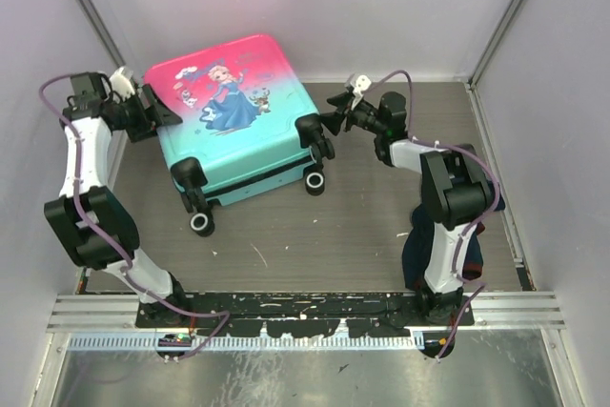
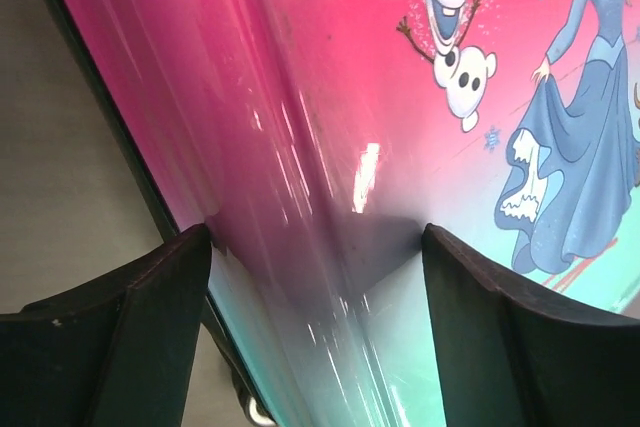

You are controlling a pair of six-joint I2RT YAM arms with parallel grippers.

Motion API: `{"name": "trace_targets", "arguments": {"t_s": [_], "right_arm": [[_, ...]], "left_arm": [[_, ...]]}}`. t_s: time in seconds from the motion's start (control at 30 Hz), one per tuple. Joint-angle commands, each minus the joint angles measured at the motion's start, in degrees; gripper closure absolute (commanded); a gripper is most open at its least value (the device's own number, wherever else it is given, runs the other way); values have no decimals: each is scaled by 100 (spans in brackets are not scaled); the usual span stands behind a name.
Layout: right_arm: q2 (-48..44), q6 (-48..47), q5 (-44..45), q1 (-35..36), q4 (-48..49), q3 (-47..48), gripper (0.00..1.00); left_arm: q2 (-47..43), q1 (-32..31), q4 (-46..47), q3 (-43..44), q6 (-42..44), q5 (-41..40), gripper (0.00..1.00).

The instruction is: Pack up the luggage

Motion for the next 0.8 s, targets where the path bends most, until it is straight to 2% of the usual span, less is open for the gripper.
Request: {"name": "trace_targets", "arguments": {"t_s": [0.0,0.13,0.23,0.3,0.47,0.57,0.67,0.77], "right_arm": [[-822,10,-1445,625,-139,-752,32],[-1438,-53,-1514,732,-289,-1411,33],[-1881,26,-1218,825,-516,-1805,33],[-2324,174,-743,815,-690,-2105,33],[-3358,-209,217,649,-1421,-3074,33],[-3765,-331,503,585,-1676,-3562,32],[-3922,-163,781,699,-1223,-4026,30],[-3705,-66,1119,893,-858,-4066,26]], "left_arm": [[976,-1344,-201,248,1198,1198,28],[1318,-1709,-666,704,1862,983,28],[1263,-1720,-719,823,1909,797,22],[1052,-1577,-596,762,1837,647,20],[326,-1171,-34,555,1609,117,16],[2,-1132,-63,648,1916,-86,14],[-149,-1123,-132,720,2013,-86,13],[-241,-1147,-143,637,1956,115,13]]}}
